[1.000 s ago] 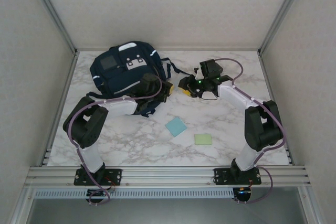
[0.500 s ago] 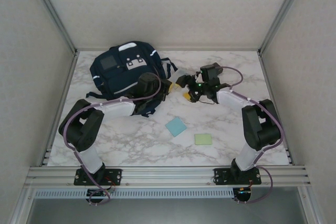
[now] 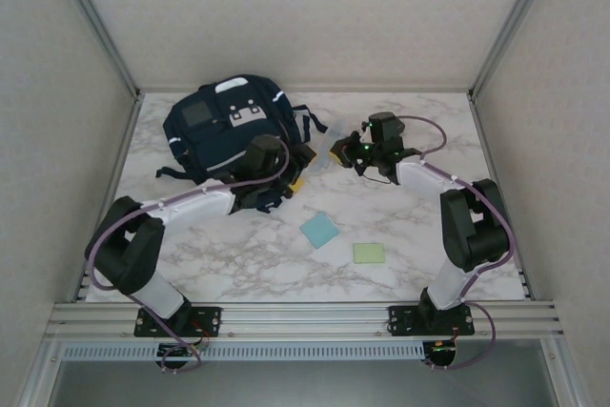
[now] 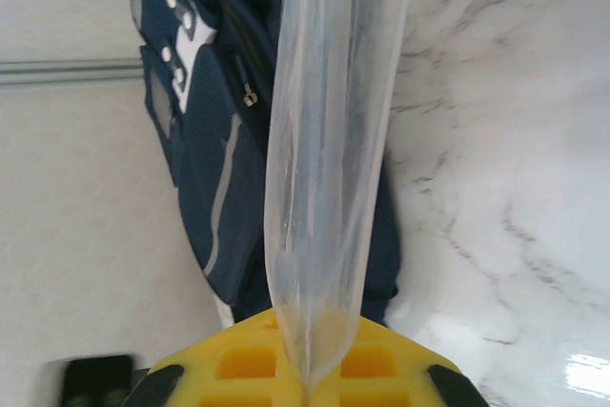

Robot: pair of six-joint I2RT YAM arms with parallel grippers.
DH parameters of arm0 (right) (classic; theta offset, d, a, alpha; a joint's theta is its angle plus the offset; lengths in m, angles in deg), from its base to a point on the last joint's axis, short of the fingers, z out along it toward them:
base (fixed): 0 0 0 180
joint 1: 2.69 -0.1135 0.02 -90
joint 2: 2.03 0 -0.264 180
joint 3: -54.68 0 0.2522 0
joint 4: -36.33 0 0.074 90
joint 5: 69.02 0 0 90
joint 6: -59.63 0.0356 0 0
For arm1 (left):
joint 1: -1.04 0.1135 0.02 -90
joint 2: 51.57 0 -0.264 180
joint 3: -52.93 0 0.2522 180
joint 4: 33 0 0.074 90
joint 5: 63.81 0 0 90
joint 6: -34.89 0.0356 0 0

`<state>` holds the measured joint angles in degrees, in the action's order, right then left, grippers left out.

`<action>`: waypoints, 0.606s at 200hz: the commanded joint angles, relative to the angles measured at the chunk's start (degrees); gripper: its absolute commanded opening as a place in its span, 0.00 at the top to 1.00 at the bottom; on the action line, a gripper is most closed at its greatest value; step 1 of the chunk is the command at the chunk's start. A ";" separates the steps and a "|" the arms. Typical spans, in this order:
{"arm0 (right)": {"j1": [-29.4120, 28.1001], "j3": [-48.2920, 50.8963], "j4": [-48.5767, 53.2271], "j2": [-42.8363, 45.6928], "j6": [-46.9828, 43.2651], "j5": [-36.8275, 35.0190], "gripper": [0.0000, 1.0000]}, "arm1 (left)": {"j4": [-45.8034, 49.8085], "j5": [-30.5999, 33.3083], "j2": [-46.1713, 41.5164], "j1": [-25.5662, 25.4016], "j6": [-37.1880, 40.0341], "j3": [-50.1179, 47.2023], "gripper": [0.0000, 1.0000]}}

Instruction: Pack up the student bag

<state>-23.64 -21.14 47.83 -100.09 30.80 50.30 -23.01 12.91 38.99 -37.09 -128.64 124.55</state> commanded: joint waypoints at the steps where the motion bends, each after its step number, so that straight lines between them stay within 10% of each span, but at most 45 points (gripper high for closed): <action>1: 1.32 -3.04 8.31 2.24 -7.23 -1.90 1.00 | 29.08 9.43 -2.68 0.86 28.25 12.47 0.13; 59: 1.60 -4.88 21.84 5.45 -16.24 -5.94 1.00 | 49.54 31.59 8.61 2.26 68.61 27.56 0.15; 121: 1.61 -4.02 24.74 7.14 -17.53 -7.74 1.00 | 53.98 32.19 21.86 6.35 78.48 34.98 0.19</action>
<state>-22.15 -24.66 68.84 -94.74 15.78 44.68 25.77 42.20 57.83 -32.44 -57.91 155.42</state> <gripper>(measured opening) 0.045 0.817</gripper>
